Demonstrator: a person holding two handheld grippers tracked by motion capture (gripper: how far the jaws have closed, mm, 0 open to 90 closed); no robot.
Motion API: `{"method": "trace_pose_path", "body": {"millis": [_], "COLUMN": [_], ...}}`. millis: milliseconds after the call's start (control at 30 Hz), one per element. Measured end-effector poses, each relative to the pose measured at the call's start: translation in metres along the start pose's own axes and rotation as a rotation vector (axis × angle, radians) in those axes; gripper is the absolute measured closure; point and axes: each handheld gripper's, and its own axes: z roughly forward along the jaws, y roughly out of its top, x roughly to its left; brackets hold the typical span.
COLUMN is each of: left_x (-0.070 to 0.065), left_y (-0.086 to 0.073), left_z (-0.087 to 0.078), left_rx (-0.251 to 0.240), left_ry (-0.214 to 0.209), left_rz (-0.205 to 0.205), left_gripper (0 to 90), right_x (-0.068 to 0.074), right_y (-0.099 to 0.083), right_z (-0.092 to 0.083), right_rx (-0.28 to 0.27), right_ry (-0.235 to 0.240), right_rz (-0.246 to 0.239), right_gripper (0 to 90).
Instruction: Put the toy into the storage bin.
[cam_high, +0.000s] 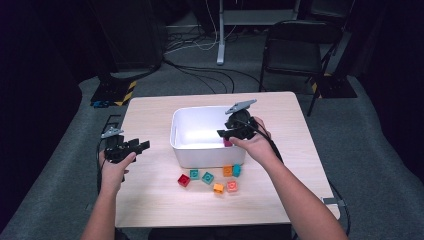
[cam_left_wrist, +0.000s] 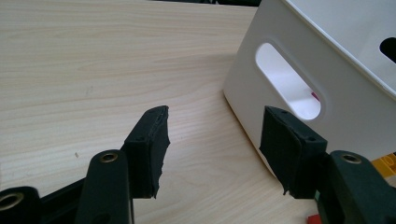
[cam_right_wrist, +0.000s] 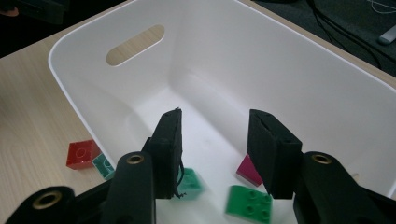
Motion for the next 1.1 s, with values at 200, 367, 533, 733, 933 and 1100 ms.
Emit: {"method": "trace_pose_path", "body": {"millis": [200, 367, 533, 733, 933, 1100], "left_x": [0.0, -0.001, -0.001, -0.001, -0.001, -0.001], "left_y": [0.0, 0.0, 0.0, 0.0, -0.001, -0.001], "left_z": [0.0, 0.001, 0.001, 0.001, 0.002, 0.001], "left_rx": [0.003, 0.009, 0.005, 0.008, 0.01, 0.011], "left_ry": [0.0, -0.002, -0.002, -0.001, -0.002, -0.003], "left_rz": [0.001, 0.006, 0.007, 0.006, 0.005, 0.003], "left_gripper": [41.3, 41.4, 41.5, 41.6, 41.6, 41.6], "right_x": [0.007, 0.014, 0.022, 0.029, 0.035, 0.04], "right_y": [-0.002, -0.009, -0.013, -0.017, -0.023, -0.029], "right_z": [-0.012, -0.02, -0.032, -0.045, -0.049, -0.054], "right_rx": [-0.036, -0.052, -0.071, -0.099, -0.109, -0.116], "right_ry": [0.014, 0.022, 0.033, 0.046, 0.051, 0.056], "right_rz": [-0.009, -0.014, -0.019, -0.038, -0.036, -0.04], "right_gripper": [54.3, 53.9, 52.1, 50.0, 49.8, 49.7]}}
